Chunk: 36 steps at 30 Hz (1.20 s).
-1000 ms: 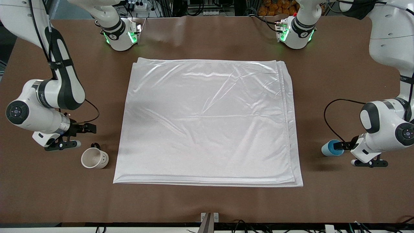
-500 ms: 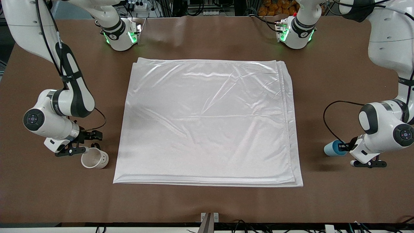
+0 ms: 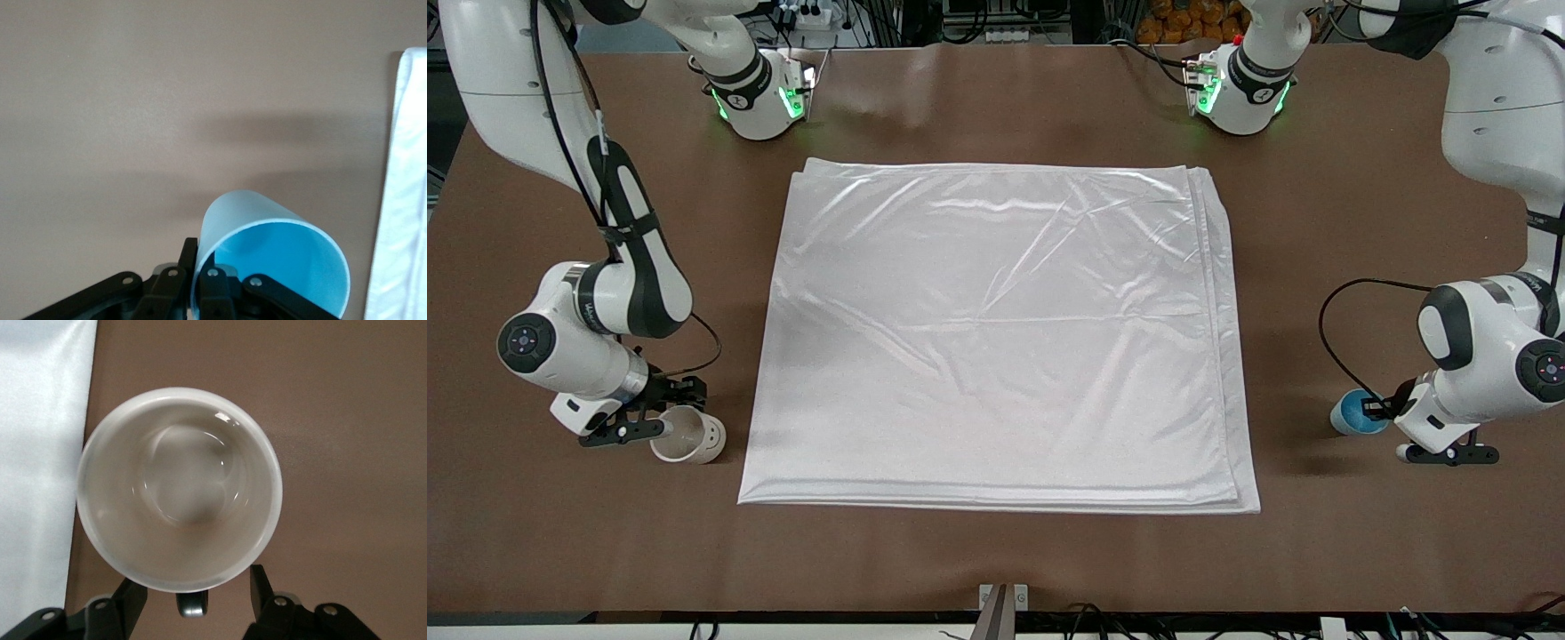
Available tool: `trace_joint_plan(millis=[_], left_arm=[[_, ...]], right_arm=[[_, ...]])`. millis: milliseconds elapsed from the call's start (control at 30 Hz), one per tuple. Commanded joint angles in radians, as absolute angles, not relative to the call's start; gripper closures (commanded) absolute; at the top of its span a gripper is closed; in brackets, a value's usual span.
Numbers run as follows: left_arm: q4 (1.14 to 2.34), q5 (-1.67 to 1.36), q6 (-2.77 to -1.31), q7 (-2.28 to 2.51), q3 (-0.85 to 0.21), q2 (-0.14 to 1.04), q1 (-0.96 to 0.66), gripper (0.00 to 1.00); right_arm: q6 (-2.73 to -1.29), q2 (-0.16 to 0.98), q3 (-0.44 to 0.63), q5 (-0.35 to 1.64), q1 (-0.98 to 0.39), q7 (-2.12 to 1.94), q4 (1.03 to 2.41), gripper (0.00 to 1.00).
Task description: Place blue cup into white mug on cloth
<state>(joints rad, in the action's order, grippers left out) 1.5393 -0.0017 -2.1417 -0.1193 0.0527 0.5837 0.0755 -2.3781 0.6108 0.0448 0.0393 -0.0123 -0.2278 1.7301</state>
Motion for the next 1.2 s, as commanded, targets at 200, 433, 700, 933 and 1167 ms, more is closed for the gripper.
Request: trace_joint_plan(millis=[200,433,700,933,1167], left_arm=[[1.555,-0.025,-2.068,0.031,-0.021,0.515,0.072,1.0],[1.555,-0.025,-2.039,0.136,-0.078,0.486,0.072,1.0],[1.555,-0.023,-2.016,0.267,-0.152,0.471,0.072,1.0],[1.557,-0.015,-2.013,0.386,-0.219,0.474,0.069,1.0],[1.555,-0.011,-2.013,0.501,-0.239,0.486,0.003,1.0]], right_arm=[[-2.09,0.537,0.009,0.063,-0.043,-0.203,1.536,1.0],[-1.947,0.52,0.009,0.063,-0.181,0.02,1.439,1.0],[-1.985,0.54,-0.001,0.058,-0.379,0.281,1.41,1.0],[-2.132,0.598,-0.02,0.057,-0.517,0.428,1.402,1.0],[-2.201,0.689,-0.055,0.038,-0.624,0.543,1.362,1.0]])
